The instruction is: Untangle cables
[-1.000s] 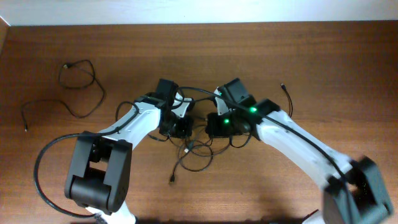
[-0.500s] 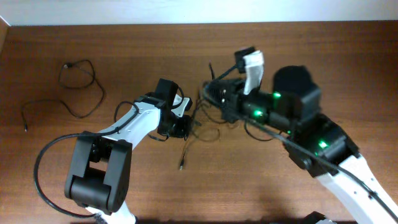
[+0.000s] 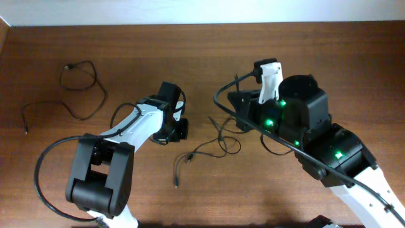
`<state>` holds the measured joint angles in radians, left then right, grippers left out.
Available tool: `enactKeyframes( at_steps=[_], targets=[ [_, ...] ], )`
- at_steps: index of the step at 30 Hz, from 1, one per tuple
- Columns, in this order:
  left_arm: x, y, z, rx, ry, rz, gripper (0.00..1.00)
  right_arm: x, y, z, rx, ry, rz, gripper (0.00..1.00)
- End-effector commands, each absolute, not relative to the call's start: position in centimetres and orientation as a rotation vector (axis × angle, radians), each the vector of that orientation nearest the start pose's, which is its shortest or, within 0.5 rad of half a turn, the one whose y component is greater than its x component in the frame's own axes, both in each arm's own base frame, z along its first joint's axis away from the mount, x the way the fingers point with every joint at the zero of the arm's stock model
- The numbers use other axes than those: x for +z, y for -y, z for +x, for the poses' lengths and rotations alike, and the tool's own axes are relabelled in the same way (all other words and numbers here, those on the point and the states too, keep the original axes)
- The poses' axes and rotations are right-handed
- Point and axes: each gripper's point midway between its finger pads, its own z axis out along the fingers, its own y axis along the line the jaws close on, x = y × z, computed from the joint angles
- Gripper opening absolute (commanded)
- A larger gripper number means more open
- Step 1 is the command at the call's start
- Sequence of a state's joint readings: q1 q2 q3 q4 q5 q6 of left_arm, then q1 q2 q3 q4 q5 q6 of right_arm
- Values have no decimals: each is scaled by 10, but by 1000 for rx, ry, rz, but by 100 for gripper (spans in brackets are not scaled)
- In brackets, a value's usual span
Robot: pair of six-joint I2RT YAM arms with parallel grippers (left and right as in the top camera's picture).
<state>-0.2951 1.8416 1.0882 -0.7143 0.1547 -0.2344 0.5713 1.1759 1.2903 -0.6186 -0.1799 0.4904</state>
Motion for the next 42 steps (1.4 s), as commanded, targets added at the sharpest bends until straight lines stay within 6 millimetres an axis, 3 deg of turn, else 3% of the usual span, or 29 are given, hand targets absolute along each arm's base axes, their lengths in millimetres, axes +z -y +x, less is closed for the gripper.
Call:
enactKeyframes(
  at_steps=[1,4,6,8,11,14,15,16,21,26,29,36,40,42],
  targets=[
    [-5,114,312,-207,-3082,47,0,299,-211,297,674,-2278,-163,4],
    [-5,114,312,-208,-3082,48,0,265,-200,294,560,-2410,-149,4],
    [-4,115,312,-215,-3083,49,8,241,-193,295,466,-2494,-132,4],
    [-4,120,310,-261,-3087,61,8,222,-192,295,426,-2563,-134,4],
    [3,133,313,-371,-3067,168,6,211,-197,296,433,-2601,-144,4],
    [28,157,318,-593,-3041,194,11,213,-202,295,470,-2596,-155,4],
    [39,168,322,-688,-3011,206,17,215,-204,295,498,-2594,-159,4],
    [53,185,328,-836,-2952,230,29,218,-209,293,559,-2593,-186,4],
    [108,239,339,-1378,-2676,326,45,234,-219,283,860,-2550,-406,4],
    [113,243,349,-1428,-2705,113,51,245,-214,283,1009,-2502,-450,4],
    [113,252,342,-1449,-2730,98,63,245,-211,285,1006,-2502,-435,4],
    [110,276,321,-1454,-2782,157,65,245,-211,285,1006,-2499,-437,4],
    [100,276,320,-1364,-2832,119,53,245,-211,285,1007,-2499,-437,4],
    [95,278,318,-1357,-2847,125,34,245,-211,285,1007,-2499,-437,4]
  ],
)
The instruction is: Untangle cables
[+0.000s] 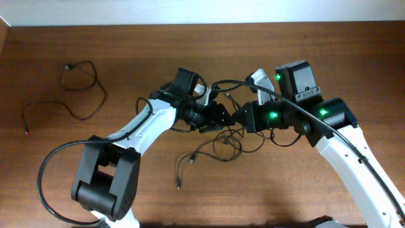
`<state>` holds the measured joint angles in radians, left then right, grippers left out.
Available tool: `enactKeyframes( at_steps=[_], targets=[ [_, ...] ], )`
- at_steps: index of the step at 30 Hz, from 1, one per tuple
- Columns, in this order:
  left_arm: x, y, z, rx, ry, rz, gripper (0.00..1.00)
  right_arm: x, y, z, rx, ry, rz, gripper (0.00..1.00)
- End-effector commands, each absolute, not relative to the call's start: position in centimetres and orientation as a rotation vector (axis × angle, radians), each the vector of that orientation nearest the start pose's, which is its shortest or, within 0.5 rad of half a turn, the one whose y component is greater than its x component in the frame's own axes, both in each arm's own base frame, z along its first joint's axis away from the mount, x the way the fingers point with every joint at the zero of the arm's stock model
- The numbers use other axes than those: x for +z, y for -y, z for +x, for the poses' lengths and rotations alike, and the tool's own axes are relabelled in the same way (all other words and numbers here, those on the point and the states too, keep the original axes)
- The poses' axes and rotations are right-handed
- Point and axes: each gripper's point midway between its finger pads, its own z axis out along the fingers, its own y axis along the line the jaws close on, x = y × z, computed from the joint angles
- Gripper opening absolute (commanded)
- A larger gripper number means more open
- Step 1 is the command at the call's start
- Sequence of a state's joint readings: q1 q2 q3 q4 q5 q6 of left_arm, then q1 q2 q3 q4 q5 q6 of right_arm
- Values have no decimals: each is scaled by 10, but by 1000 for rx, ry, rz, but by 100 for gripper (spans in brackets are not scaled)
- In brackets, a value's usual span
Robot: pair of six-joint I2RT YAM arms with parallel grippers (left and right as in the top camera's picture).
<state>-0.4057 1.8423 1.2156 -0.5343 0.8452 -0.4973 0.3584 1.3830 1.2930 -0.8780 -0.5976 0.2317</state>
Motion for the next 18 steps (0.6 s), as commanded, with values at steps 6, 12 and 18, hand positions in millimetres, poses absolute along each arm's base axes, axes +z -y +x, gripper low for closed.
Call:
enactKeyframes(
  at_steps=[6,12,18],
  targets=[
    [77,274,320,-1321,-2887,96,0,248,-211,284,1011,-2490,-440,4],
    [102,210,344,-1342,-2805,-25,0,280,-182,283,967,-2389,-360,4],
    [158,101,371,-1240,-2595,-324,0,291,-116,287,868,-2372,-100,4]
  ],
)
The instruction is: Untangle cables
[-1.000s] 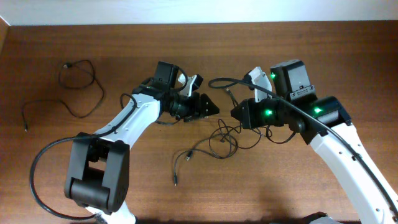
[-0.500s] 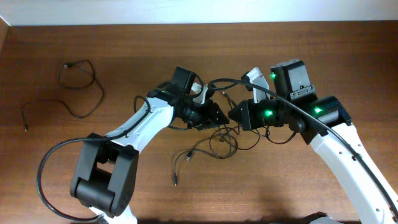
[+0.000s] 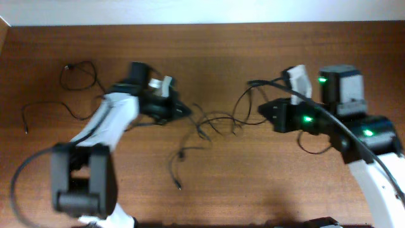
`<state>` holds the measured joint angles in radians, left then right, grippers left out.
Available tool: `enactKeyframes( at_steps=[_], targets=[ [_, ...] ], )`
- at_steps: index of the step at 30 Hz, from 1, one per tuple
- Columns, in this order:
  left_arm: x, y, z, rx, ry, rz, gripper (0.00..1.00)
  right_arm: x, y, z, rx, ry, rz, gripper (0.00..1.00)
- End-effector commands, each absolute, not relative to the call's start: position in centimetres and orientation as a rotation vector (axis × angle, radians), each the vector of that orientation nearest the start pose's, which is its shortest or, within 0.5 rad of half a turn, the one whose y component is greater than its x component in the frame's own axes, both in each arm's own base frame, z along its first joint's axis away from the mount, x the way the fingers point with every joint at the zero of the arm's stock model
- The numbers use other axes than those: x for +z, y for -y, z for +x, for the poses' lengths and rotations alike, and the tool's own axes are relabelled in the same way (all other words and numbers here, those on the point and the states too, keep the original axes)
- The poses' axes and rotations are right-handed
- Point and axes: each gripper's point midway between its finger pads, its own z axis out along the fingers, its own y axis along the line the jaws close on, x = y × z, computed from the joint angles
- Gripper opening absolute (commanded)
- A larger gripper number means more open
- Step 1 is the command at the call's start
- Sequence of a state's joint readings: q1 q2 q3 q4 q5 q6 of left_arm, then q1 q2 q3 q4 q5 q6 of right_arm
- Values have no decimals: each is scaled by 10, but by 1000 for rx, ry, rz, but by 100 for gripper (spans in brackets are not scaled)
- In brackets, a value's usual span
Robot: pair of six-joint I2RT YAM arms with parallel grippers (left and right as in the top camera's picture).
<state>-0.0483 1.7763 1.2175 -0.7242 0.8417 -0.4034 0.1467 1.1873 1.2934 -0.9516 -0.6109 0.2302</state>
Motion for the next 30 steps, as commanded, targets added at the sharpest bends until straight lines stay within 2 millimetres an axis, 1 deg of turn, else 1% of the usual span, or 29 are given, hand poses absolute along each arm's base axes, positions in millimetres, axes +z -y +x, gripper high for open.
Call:
enactKeyframes(
  at_steps=[1,2,4,6,8,10,12,14,16,19,22,26,30],
  targets=[
    [166,84,372,-1220,-2559,-369,0,289,-104,289,852,-2381,-44,4],
    [174,70,372,-1201,-2529,-406,0,287,-95,291,840,-2387,-2,4],
    [184,50,370,-1173,-2488,-454,0,283,-73,292,811,-2400,102,4],
    [189,33,367,-1155,-2465,-515,0,279,-50,293,781,-2403,212,4],
    [189,22,363,-1146,-2461,-559,0,277,-30,293,755,-2396,301,4],
    [187,21,361,-1143,-2467,-557,0,275,-14,291,735,-2391,378,4],
    [187,23,360,-1138,-2472,-521,0,272,2,288,712,-2388,459,4],
    [187,24,359,-1135,-2478,-511,0,267,21,284,651,-2389,544,4],
    [186,24,357,-1137,-2483,-513,0,262,34,280,606,-2395,607,4],
    [185,29,354,-1148,-2501,-512,0,259,39,278,595,-2398,638,4],
    [182,45,352,-1133,-2536,-423,0,256,38,278,603,-2409,644,4],
    [166,62,350,-964,-2640,-346,0,244,37,274,610,-2457,636,4],
    [153,92,344,-799,-2727,-192,0,224,34,269,635,-2512,661,4]
  ],
)
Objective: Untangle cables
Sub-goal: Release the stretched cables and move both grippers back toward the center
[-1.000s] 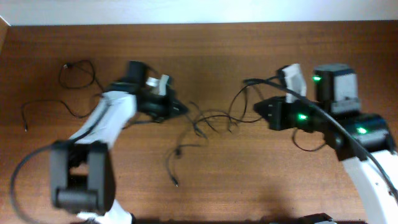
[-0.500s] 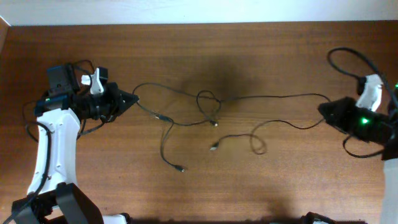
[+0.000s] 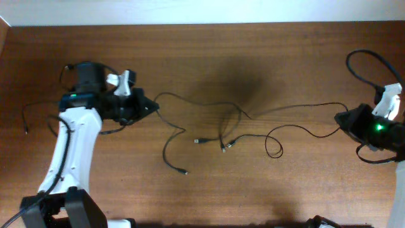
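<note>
Thin black cables [image 3: 209, 104] lie stretched across the middle of the wooden table, crossing near a knot [image 3: 247, 114]. Loose plug ends rest at the front: one [image 3: 185, 171], one [image 3: 197, 140] and one [image 3: 226, 147]. A small loop [image 3: 273, 147] sits right of them. My left gripper [image 3: 150, 107] is at the left, shut on one cable's end. My right gripper [image 3: 340, 118] is at the far right, shut on the other strand running from the knot.
Another black cable [image 3: 26, 113] lies at the far left, partly hidden under my left arm [image 3: 66, 136]. The right arm's own wiring loop [image 3: 364, 62] arches at the right edge. The table's back edge [image 3: 202, 25] meets a white wall.
Both grippers have moved further apart, left to the left and right to the far right. The bunched cables between them are now drawn out into long strands, with several ends lying loose at the front.
First both grippers were near the tangled pile at the table's middle. Then they met over it, close together. Then they stood apart with the cables lifted between them. Now they are wide apart and the tangle is spread along the table.
</note>
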`<state>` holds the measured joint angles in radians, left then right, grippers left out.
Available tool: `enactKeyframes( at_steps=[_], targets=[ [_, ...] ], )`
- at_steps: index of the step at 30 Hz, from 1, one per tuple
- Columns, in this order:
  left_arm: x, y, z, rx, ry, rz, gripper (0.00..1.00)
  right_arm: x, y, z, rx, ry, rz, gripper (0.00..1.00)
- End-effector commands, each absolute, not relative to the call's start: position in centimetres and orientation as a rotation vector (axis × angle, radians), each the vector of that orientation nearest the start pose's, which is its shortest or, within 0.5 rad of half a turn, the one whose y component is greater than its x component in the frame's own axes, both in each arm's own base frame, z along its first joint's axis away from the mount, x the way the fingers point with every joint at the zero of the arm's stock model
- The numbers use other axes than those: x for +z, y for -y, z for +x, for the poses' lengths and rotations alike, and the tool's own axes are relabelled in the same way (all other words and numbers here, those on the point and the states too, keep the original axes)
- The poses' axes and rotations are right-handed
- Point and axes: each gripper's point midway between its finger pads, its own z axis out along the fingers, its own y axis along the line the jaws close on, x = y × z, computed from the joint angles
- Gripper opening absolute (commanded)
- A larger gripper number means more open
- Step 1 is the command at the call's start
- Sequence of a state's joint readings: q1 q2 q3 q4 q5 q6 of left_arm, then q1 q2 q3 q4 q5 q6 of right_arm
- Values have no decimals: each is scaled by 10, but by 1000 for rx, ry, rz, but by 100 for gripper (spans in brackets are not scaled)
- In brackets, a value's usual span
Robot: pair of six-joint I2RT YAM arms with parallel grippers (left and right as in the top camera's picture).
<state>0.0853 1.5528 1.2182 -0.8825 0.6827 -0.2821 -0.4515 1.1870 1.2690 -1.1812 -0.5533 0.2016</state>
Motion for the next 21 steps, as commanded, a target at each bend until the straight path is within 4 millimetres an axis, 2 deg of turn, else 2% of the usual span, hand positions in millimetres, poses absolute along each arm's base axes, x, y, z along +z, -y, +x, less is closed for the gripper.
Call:
enactKeyframes(
  at_steps=[1,5,9,14,17,21],
  targets=[
    [151,96,343,-774,-2737,-167,0,221,34,268,640,-2520,667,4],
    [142,114,338,-616,-2782,-100,0,200,31,264,669,-2572,708,4],
    [140,146,329,-583,-2787,51,0,177,28,257,702,-2630,753,4],
    [134,164,330,-521,-2779,98,0,151,23,248,726,-2670,787,4],
    [121,181,332,-530,-2792,146,0,134,18,245,737,-2690,779,4],
    [93,193,335,-522,-2843,164,0,115,5,246,746,-2713,707,4]
  ],
)
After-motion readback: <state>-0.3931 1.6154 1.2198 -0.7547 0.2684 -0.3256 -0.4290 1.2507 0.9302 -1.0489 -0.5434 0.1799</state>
